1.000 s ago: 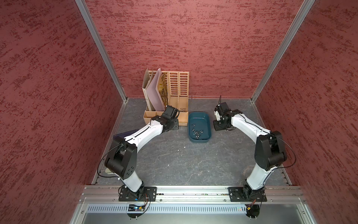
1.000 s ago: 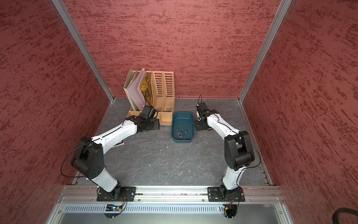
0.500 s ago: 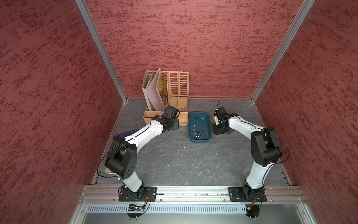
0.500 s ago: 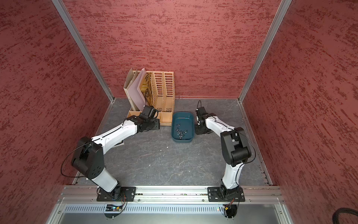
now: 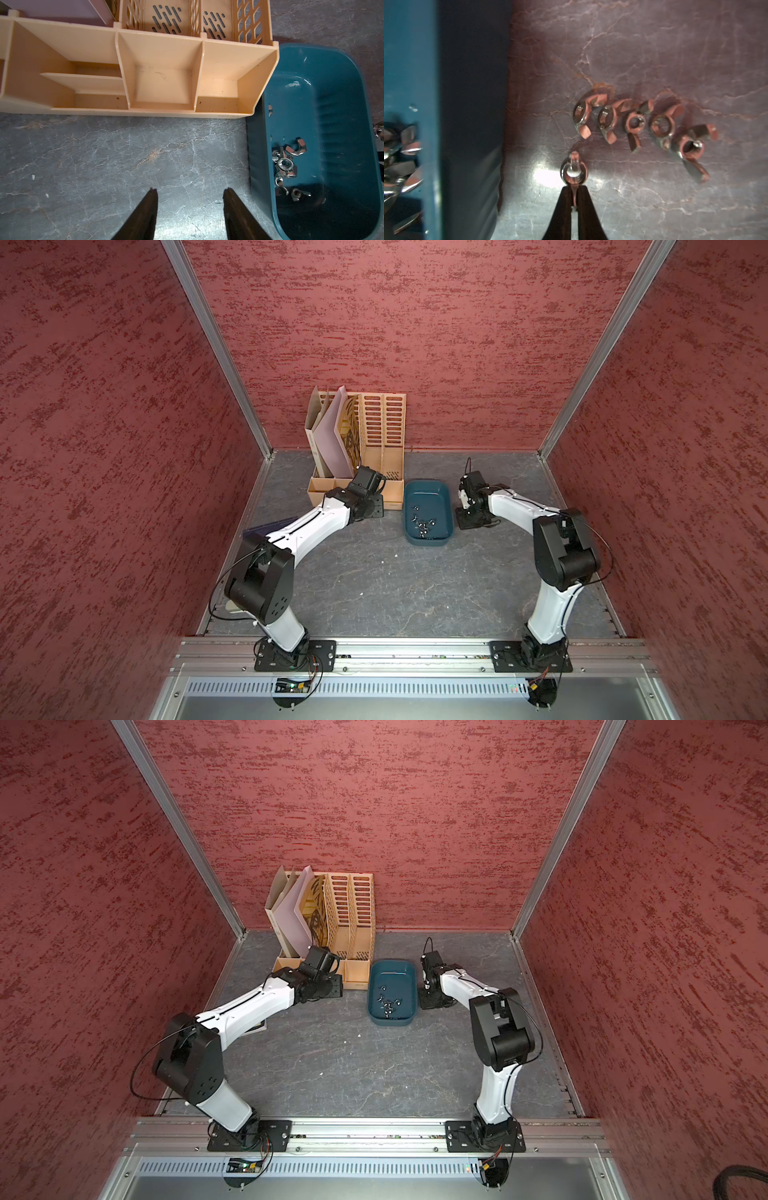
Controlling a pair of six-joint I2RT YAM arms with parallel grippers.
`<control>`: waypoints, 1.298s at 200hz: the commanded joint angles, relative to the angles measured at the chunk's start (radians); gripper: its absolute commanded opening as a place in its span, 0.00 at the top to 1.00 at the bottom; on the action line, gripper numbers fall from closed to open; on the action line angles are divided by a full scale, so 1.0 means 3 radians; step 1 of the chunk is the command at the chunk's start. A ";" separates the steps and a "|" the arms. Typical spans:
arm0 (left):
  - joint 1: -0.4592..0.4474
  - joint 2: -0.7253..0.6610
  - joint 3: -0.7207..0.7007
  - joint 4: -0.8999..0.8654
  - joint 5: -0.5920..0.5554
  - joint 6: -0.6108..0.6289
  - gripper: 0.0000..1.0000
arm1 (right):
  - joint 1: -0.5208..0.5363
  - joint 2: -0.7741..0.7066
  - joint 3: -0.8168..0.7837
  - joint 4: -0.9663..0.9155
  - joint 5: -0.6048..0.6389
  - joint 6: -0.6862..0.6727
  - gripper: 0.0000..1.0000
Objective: Take out the wing nut from the storage box
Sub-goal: Place the wing nut at the center of the board.
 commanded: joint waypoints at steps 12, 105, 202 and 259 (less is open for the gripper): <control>-0.0011 -0.0008 0.0043 -0.0045 -0.0047 0.0009 0.46 | -0.0030 0.0060 -0.0046 0.0103 0.0005 0.0037 0.96; -0.0011 -0.0025 0.0022 -0.0040 -0.0054 0.0000 0.46 | -0.0034 0.0082 -0.0046 0.0087 0.0017 0.0037 0.83; -0.0015 -0.0042 -0.0030 0.0001 -0.0034 -0.0015 0.46 | 0.0030 -0.0228 0.0281 -0.0119 0.0039 0.0047 0.74; -0.0016 -0.0041 -0.0018 0.0001 -0.0035 -0.0012 0.45 | 0.0379 -0.0245 0.0709 -0.0259 0.0073 0.0041 0.72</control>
